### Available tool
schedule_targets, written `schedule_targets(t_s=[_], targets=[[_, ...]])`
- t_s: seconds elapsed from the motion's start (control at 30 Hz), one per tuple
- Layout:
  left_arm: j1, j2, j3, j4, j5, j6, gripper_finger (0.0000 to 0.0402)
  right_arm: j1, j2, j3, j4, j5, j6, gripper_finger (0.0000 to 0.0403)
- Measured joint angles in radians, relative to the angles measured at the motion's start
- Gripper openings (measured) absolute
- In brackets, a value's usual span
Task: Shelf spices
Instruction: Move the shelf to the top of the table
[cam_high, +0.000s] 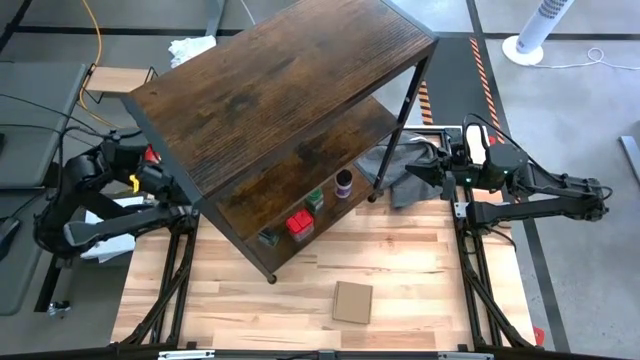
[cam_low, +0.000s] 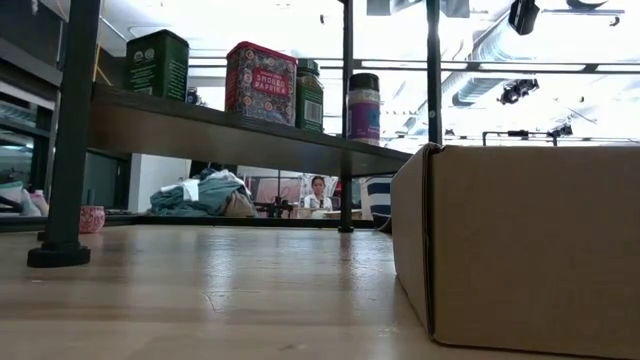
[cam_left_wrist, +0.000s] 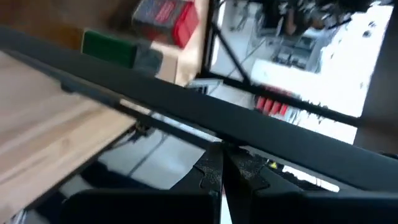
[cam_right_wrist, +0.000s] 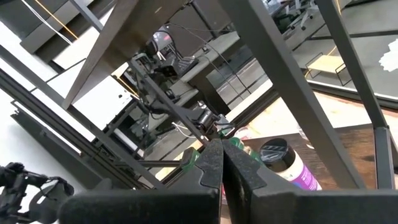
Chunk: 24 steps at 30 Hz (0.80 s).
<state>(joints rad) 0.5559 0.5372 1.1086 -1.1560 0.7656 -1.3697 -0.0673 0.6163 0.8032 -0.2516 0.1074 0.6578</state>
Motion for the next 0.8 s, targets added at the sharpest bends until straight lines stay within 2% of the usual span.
schedule_targets(t_s=[0.2, 0.33, 0.4, 0.57, 0.63, 0.7, 0.8], targets=[[-0.147, 0.056, 0.069, -0.002, 0.185, -0.060, 0.0000, 0.000, 0.000, 0.000, 0.000, 0.000, 0.010, 0.0000], [-0.287, 0.112, 0.102, 0.019, 0.165, -0.103, 0.0000, 0.000, 0.000, 0.000, -0.010, 0.000, 0.007, 0.0000], [-0.381, 0.157, 0.111, 0.087, 0.139, -0.124, 0.0000, 0.000, 0.000, 0.000, -0.011, 0.000, 0.007, 0.0000], [-0.694, 0.270, 0.113, 0.331, 0.021, -0.183, 0.0000, 0.000, 0.000, 0.000, -0.027, -0.004, 0.015, 0.0000], [-0.810, 0.296, 0.112, 0.323, -0.052, -0.171, 0.0000, 0.000, 0.000, 0.000, -0.028, -0.007, 0.015, 0.0000], [-0.898, 0.301, 0.111, 0.282, -0.178, -0.191, 0.0000, 0.000, -0.001, 0.000, -0.035, -0.008, 0.010, 0.0000], [-0.988, 0.280, 0.113, 0.293, -0.429, -0.230, 0.0000, 0.000, 0.000, 0.000, -0.049, -0.009, 0.011, 0.0000]])
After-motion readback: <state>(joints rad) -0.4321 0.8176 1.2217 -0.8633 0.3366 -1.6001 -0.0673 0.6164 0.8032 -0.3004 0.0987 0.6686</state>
